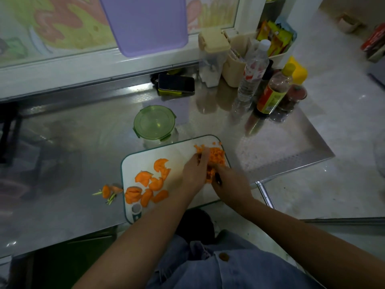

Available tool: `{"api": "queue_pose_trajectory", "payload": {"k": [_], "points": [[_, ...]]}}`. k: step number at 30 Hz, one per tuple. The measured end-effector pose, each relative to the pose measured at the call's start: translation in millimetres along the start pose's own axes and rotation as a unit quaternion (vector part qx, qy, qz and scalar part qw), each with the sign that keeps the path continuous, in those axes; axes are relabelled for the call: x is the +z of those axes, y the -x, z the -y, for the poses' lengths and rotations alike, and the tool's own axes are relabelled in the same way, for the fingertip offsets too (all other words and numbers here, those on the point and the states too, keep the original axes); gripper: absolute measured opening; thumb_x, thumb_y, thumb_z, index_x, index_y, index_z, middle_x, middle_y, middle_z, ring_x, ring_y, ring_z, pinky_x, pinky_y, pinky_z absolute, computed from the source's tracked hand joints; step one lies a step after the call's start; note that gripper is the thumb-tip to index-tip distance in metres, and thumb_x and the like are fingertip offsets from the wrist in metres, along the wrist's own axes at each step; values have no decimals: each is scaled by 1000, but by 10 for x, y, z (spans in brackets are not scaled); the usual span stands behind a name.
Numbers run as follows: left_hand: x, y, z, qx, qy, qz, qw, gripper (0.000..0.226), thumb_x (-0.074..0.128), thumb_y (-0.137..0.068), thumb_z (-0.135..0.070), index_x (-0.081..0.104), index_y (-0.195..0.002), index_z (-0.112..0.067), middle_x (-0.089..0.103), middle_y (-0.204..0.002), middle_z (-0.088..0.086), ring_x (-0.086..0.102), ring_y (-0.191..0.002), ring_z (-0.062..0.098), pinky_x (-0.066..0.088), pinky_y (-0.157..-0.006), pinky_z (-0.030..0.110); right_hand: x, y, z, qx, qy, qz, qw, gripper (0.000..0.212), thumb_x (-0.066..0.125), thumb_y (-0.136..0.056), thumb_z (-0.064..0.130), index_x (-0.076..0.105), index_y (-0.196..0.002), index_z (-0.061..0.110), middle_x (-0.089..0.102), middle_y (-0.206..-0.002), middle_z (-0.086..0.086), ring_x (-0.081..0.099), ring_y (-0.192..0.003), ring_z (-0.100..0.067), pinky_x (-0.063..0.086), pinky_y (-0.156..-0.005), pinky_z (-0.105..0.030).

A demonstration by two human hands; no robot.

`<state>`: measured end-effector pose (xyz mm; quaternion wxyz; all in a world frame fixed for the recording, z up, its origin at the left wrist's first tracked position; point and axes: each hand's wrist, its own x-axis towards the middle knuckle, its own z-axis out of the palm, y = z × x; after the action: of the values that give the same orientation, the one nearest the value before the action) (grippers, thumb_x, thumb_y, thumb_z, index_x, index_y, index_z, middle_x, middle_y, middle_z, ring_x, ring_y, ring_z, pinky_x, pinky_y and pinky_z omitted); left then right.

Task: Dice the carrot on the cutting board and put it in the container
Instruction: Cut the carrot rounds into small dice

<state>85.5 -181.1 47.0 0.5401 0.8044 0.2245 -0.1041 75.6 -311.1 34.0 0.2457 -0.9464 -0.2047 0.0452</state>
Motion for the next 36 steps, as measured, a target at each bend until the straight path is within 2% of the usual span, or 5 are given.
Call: {"api": "queue_pose_trajectory", "payload": {"k": [6,19,22,31,36], "points": [[-144,27,133,-33,85,-86,992,27,40,-98,-14,53,-76,-5,54,-75,15,51,-69,28,37,-64,36,57,-32,38,-24,-57,21,998,63,27,-88,60,53,-132,24,59,-104,-4,61,-88,-22,49,-71,-34],[-275,65,226,-103,182,-101,973,31,40,-97,-13,51,-70,-1,36,-57,-2,33,-49,9,28,-38,17,218,-160,-34,42,-112,55,991,69,22,-85,59,53,-134,22,33,-142,-16,29,-132,-33,24,-108,-40],[-298,51,265,-117,183,-102,971,32,40,-97,-13,50,-97,17,41,-60,0,38,-52,11,31,-39,18,299,-161,-16,-11,-86,70,994,62,27,-88,53,62,-124,17,40,-137,-20,34,-127,-38,26,-106,-41],[-347,5,307,-102,100,-96,985,30,42,-96,-22,60,-91,0,62,-95,27,59,-85,39,46,-71,39,241,-139,198,-25,-106,141,984,67,52,-80,60,39,-139,32,68,-101,3,65,-87,-14,53,-75,-35],[-357,65,248,-113,149,-27,982,38,42,-100,-39,61,-92,-8,65,-74,8,57,-42,16,44,-43,24,246,-127,214,47,-161,100,981,54,55,-82,47,52,-127,17,66,-94,-1,62,-84,-21,52,-72,-36]]}}
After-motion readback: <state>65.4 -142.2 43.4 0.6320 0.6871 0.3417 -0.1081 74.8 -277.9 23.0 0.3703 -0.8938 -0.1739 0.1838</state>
